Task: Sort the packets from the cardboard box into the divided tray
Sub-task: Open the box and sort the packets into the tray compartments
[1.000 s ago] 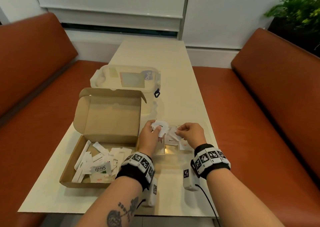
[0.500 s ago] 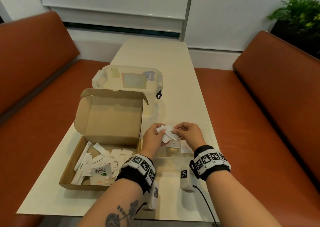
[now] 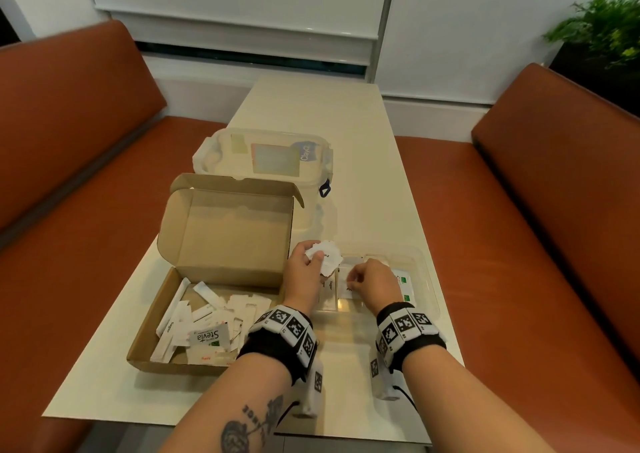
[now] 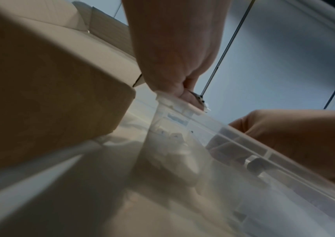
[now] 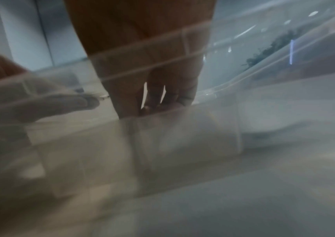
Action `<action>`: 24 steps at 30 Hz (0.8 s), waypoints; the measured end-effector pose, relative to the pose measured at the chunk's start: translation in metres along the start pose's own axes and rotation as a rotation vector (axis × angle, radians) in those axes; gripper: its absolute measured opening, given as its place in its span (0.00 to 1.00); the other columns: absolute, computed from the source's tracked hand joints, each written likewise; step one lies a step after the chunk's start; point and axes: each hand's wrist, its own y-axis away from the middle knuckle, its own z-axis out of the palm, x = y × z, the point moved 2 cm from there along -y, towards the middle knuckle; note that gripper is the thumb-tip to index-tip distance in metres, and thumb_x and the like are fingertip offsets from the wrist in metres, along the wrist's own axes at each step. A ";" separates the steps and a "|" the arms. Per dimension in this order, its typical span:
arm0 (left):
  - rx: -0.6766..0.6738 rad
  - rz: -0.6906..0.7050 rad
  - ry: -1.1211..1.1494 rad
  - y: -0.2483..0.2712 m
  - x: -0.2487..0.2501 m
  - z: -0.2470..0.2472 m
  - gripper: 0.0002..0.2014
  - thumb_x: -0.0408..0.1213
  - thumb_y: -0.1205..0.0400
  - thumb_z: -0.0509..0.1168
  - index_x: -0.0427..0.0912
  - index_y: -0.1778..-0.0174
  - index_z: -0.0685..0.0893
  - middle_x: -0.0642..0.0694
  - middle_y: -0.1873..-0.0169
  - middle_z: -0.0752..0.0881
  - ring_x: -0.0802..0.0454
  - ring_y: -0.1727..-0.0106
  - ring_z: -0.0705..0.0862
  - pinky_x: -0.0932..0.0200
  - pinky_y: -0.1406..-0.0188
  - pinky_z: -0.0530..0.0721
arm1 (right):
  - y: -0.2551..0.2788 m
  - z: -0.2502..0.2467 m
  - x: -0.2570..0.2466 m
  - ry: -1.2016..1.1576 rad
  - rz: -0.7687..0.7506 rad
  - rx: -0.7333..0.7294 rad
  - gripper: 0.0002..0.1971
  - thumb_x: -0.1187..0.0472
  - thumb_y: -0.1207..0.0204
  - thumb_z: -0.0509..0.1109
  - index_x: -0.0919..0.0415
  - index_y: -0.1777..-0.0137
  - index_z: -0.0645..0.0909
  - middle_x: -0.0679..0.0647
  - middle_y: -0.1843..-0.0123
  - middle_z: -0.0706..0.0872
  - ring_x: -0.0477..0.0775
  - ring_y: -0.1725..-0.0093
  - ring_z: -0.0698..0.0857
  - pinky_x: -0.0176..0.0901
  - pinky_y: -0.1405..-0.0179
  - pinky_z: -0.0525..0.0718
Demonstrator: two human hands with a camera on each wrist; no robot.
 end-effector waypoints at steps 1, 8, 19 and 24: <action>-0.001 -0.001 -0.002 0.000 0.000 0.000 0.09 0.31 0.15 0.60 0.47 0.44 0.79 0.51 0.58 0.84 0.54 0.57 0.85 0.59 0.63 0.87 | 0.000 0.001 0.000 0.015 -0.004 0.005 0.03 0.61 0.26 0.72 0.57 0.57 0.86 0.51 0.55 0.81 0.51 0.54 0.81 0.40 0.55 0.77; -0.006 -0.008 0.002 0.001 0.001 0.001 0.08 0.30 0.15 0.59 0.45 0.44 0.79 0.50 0.59 0.84 0.54 0.59 0.84 0.60 0.64 0.87 | 0.003 0.005 -0.003 0.057 -0.084 0.001 0.07 0.66 0.29 0.71 0.52 0.61 0.84 0.49 0.59 0.76 0.51 0.56 0.78 0.38 0.59 0.72; -0.042 0.028 -0.112 0.003 0.004 0.001 0.11 0.29 0.16 0.60 0.47 0.42 0.80 0.42 0.52 0.85 0.45 0.53 0.85 0.45 0.54 0.87 | 0.001 0.005 -0.005 0.162 -0.092 -0.054 0.10 0.70 0.26 0.65 0.57 0.54 0.85 0.56 0.49 0.84 0.57 0.48 0.83 0.43 0.50 0.80; -0.070 -0.030 -0.032 0.004 0.005 0.001 0.12 0.28 0.16 0.60 0.47 0.42 0.80 0.45 0.57 0.83 0.50 0.57 0.84 0.44 0.55 0.88 | 0.003 0.000 -0.004 -0.038 -0.044 0.025 0.07 0.67 0.27 0.70 0.55 0.55 0.85 0.50 0.61 0.81 0.51 0.57 0.81 0.40 0.57 0.78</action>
